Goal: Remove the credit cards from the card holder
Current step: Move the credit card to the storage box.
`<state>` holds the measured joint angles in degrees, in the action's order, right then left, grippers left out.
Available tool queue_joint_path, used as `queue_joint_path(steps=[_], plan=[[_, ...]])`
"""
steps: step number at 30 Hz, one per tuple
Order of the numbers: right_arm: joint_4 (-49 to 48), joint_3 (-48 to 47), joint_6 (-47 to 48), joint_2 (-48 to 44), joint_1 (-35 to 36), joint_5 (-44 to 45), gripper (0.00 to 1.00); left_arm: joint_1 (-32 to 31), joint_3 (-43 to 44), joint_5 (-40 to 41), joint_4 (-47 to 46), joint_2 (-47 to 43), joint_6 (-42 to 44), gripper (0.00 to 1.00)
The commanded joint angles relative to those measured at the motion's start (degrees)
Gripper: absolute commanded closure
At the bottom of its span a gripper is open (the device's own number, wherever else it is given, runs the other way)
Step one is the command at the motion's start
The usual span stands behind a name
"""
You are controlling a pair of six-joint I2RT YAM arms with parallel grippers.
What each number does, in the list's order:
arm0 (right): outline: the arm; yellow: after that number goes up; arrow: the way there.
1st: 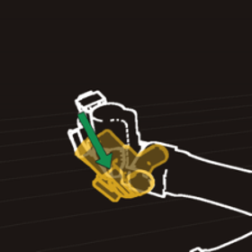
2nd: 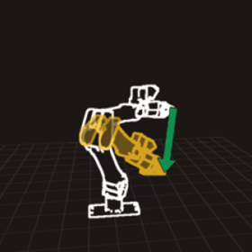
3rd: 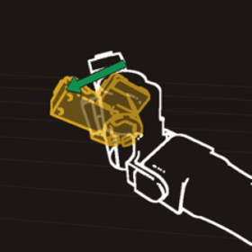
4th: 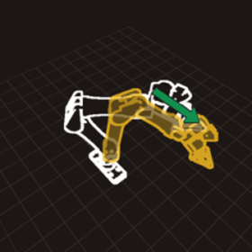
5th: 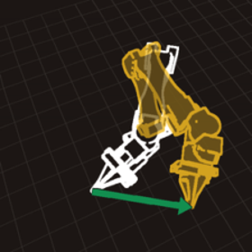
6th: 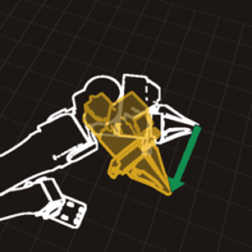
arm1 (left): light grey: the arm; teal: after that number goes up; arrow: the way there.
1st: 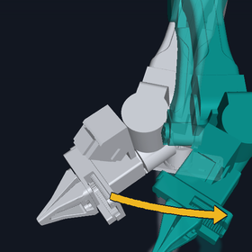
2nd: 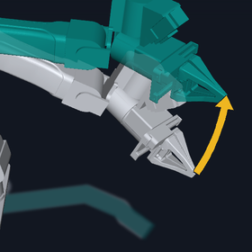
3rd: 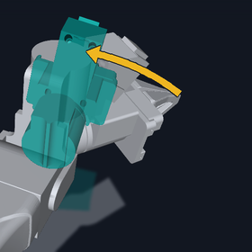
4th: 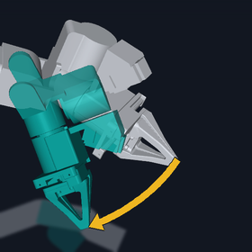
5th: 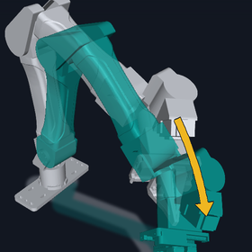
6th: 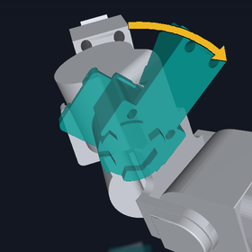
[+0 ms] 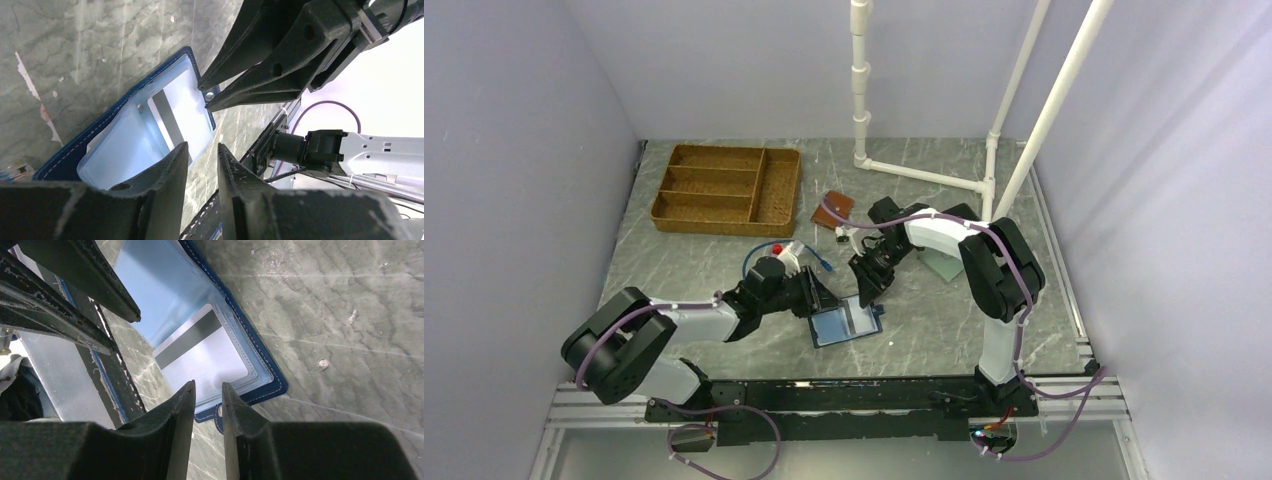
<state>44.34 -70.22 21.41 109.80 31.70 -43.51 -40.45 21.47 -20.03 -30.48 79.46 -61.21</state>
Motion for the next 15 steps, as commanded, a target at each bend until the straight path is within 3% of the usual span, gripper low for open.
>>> queue_joint_path(steps=[1, 15], plan=[[-2.2, 0.7, -1.8, -2.2, -0.6, 0.1, 0.72, 0.1, 0.6, -1.9, -6.1, 2.4, -1.7, 0.67], [-2.9, 1.0, -2.5, -1.9, -1.0, 1.1, 0.72, 0.1, 0.9, -3.4, -8.9, 7.7, -2.5, 0.62]])
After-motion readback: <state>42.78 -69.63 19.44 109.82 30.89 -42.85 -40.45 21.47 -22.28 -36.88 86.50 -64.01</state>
